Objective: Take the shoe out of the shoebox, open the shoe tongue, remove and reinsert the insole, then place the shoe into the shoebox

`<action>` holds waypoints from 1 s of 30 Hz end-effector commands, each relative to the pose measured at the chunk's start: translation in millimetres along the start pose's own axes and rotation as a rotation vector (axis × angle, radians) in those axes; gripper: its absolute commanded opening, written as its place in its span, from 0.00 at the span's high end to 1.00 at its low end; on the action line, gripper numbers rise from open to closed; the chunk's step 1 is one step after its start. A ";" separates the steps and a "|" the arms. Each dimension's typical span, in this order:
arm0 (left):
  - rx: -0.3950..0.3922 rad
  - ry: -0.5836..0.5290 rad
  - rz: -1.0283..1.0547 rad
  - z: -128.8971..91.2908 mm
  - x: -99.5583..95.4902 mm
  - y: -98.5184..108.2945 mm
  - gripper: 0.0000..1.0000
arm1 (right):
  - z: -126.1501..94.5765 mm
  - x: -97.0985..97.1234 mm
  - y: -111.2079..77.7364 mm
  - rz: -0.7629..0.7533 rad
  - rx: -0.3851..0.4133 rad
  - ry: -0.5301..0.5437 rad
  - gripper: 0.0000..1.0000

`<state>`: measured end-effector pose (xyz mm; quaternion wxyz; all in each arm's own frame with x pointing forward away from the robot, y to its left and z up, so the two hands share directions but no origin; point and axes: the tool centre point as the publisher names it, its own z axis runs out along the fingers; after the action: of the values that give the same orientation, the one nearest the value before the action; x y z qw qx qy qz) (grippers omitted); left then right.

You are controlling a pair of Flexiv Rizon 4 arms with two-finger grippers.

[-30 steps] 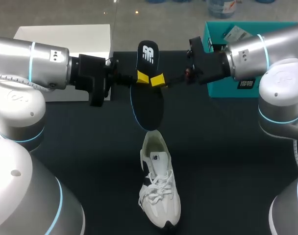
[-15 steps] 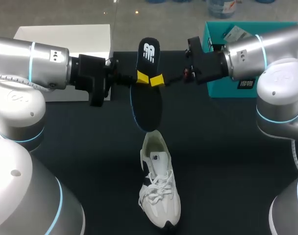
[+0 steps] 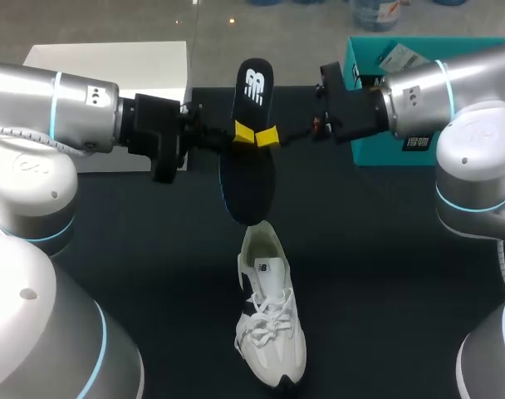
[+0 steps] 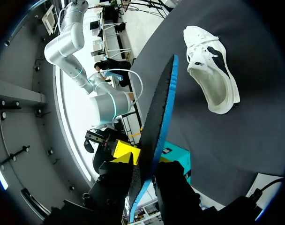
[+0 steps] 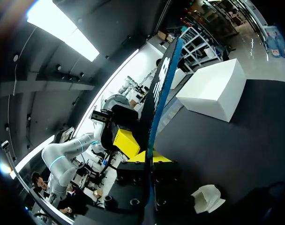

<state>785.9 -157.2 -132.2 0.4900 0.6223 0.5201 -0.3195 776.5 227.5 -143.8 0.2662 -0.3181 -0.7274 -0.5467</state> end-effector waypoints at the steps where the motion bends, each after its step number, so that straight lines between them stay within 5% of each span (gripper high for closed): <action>1: -0.001 0.024 -0.025 -9.6 0.3 0.1 0.00 | -4.0 0.7 -1.6 0.001 -0.002 -0.011 1.00; 15: 0.021 0.106 -0.194 -48.5 18.2 -13.5 0.00 | -23.1 -6.8 -3.9 0.029 0.007 -0.076 1.00; 20: 0.102 0.162 -0.286 -59.7 22.4 -22.2 0.00 | -31.3 -9.2 -8.5 0.042 0.008 -0.104 1.00; 23: 0.236 0.170 -0.316 -60.8 21.4 -30.8 0.00 | -33.2 -10.3 -10.1 0.045 0.004 -0.107 1.00; 30: 0.285 0.163 -0.314 -62.2 16.0 -34.8 0.00 | -34.2 -10.6 -10.8 0.041 0.018 -0.091 1.00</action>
<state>742.5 -92.3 -138.3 0.3129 0.6121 0.6042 -0.4030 776.5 191.3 -149.2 0.2463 -0.3556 -0.7367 -0.5198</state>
